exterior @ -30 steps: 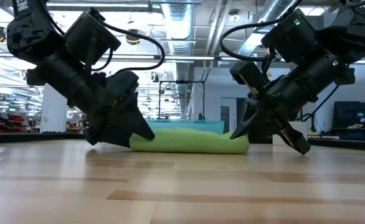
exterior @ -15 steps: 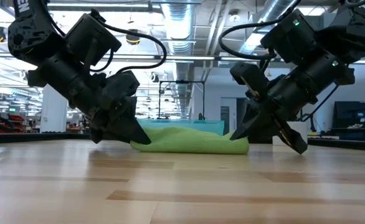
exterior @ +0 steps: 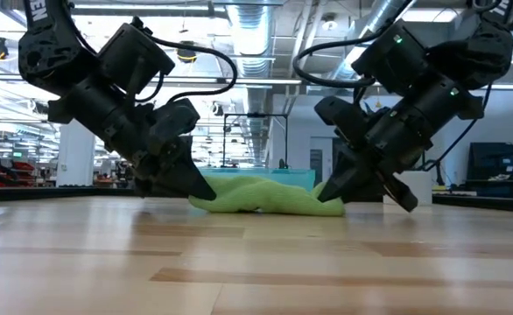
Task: Roll microfiber towels into tight, uniform cylinder then place into a basket
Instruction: Put the green microfiber cloth into the bin
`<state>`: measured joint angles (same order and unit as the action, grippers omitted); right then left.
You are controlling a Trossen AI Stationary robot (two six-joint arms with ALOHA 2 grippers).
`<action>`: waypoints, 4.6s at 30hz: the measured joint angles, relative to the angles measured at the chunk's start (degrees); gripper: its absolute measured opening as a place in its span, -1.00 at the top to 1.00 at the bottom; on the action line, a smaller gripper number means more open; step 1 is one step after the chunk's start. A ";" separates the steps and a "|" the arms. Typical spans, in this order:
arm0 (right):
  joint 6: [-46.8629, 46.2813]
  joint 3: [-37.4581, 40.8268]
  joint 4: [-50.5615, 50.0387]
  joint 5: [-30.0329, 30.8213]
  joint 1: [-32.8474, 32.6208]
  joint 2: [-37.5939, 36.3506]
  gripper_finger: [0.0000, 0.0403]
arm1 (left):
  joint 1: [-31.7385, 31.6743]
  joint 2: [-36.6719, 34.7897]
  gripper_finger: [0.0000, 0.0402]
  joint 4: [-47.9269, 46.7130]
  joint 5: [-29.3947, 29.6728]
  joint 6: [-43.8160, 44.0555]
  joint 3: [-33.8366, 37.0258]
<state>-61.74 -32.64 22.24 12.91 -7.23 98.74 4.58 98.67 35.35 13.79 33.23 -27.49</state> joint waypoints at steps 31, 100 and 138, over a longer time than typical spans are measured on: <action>20.23 -6.63 4.28 0.17 9.78 -0.57 0.92 | -13.13 -18.56 0.97 -13.47 -3.05 -16.33 -0.04; 57.72 -19.50 -17.80 -3.10 28.01 0.02 0.93 | -32.17 -5.84 0.62 -34.81 -7.42 -38.03 -20.15; 53.12 -32.30 -45.78 -4.06 27.54 -0.22 0.01 | -32.28 -17.40 0.34 -51.47 -4.38 -40.93 -27.28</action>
<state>-8.62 -64.94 -23.55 8.84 20.32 98.52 -27.70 81.28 -16.11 9.41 -7.70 -54.76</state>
